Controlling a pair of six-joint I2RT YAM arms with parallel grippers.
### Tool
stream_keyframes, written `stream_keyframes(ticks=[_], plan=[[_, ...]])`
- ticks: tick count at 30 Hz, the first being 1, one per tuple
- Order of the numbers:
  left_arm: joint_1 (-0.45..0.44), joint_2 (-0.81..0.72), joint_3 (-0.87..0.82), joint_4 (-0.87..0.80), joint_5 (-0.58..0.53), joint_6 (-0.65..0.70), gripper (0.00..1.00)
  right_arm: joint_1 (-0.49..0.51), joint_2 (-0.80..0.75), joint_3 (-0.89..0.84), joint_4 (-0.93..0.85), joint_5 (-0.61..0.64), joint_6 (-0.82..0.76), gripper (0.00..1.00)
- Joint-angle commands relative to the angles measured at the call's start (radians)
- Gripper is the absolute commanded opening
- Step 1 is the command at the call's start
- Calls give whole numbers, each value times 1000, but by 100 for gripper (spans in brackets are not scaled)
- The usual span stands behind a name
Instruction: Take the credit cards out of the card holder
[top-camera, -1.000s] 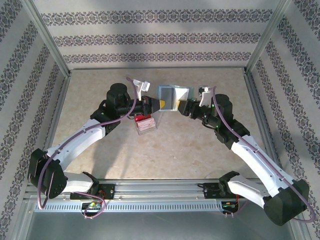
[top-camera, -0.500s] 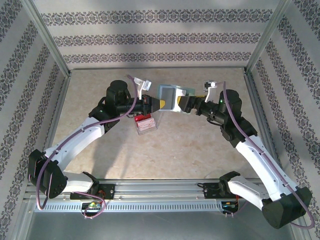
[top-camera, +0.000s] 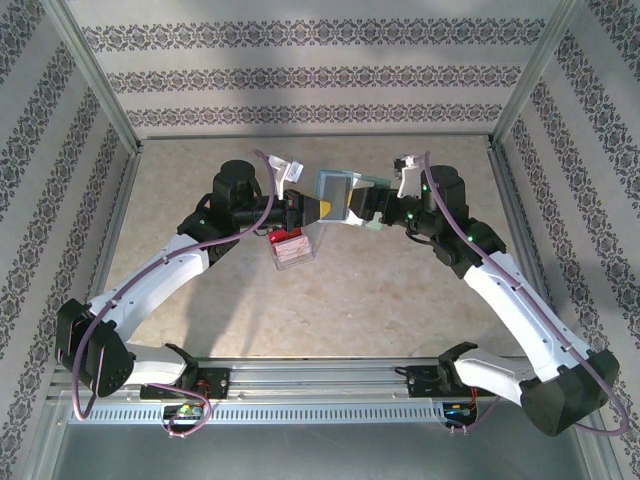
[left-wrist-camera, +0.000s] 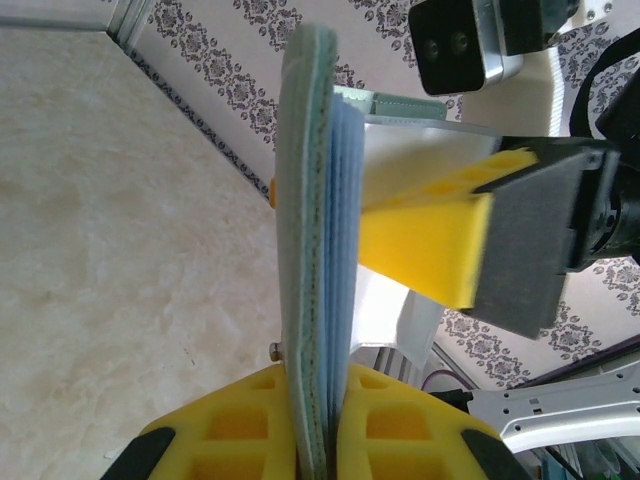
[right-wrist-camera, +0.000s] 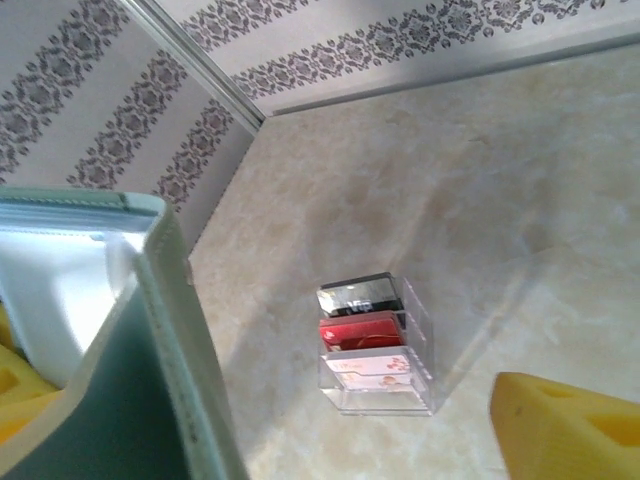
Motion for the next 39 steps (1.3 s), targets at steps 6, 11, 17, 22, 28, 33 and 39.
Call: stream_keyframes(ticks=[6,11,17,22,28,33,39], plan=[[-10,1,42,-2,-3,35,4,-5,-41,-19,-16,26,-9,68],[-10,2,41,4,-3,37,4,-39,-75,-76,46,-32,18,53],[-8,1,39,-5,-9,46,4,-60,-88,-121,125,-108,34,44],[-6,3,30,20,-29,40,4,-66,-92,-179,232,-176,56,42],[-2,21,35,34,-22,31,5,-88,-108,-243,341,-229,66,28],[-2,28,29,67,-6,10,8,-100,-109,-279,440,-261,101,19],[-2,38,28,96,17,-12,12,-102,-96,-295,484,-263,134,12]])
